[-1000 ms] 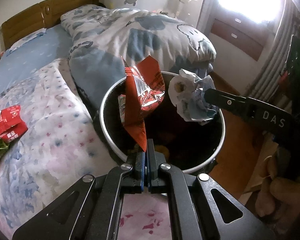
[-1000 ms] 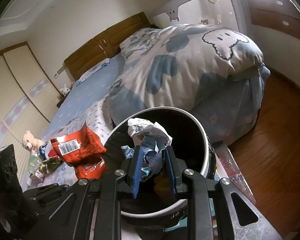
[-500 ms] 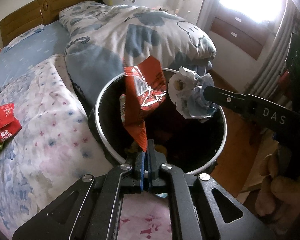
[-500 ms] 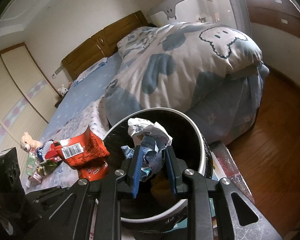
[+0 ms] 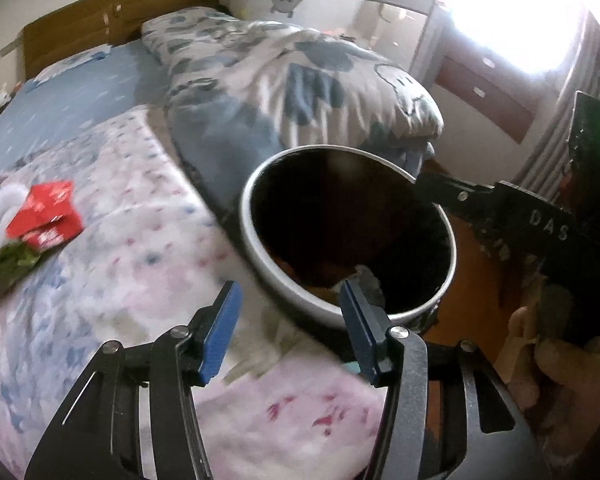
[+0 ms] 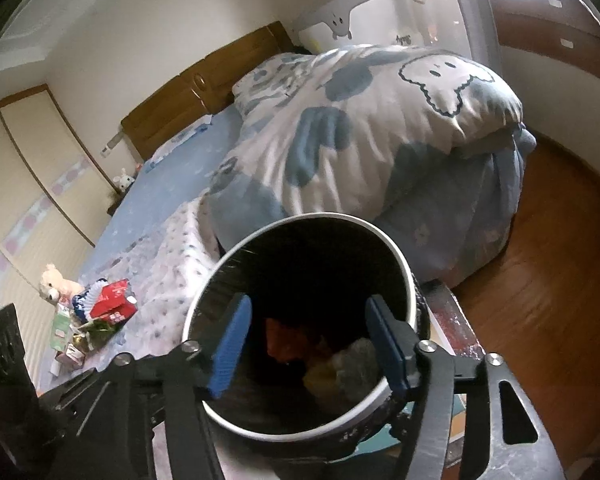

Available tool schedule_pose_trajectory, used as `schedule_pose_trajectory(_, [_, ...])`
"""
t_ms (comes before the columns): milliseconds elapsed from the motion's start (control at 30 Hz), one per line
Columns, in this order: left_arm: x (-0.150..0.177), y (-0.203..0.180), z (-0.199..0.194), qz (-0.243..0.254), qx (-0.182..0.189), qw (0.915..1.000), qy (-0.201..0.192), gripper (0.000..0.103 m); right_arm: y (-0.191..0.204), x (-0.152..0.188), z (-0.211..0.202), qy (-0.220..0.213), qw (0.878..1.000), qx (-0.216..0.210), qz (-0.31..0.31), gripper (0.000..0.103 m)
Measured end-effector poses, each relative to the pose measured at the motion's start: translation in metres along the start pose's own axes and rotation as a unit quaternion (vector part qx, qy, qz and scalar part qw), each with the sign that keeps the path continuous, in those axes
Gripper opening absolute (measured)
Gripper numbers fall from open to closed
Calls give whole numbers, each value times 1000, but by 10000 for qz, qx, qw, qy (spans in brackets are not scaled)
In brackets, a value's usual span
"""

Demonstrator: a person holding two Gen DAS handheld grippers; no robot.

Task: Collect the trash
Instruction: 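Move both open grippers back toward the remaining trash on the bed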

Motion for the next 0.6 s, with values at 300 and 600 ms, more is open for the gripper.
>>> schedule_pose_trajectory(300, [38,58,-32,-624,-340,9975,-53,52,39,10,-1,2,9994,-274,-210,74])
schedule_pose_trajectory(600, [77,118,-62,-1190,-804,9896,-124,52,96,46,10,298,9960,-633,-555,75])
Point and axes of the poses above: each gripper's, at about its wrist camera, not at the fingertips, and z roughly the way its jaws point, y to its left, x to its underside, the point moved 7 cm from there along z, roughly the way its jaws point, and after that the axes turned 7 degrees about z, right-handed, at the moved point
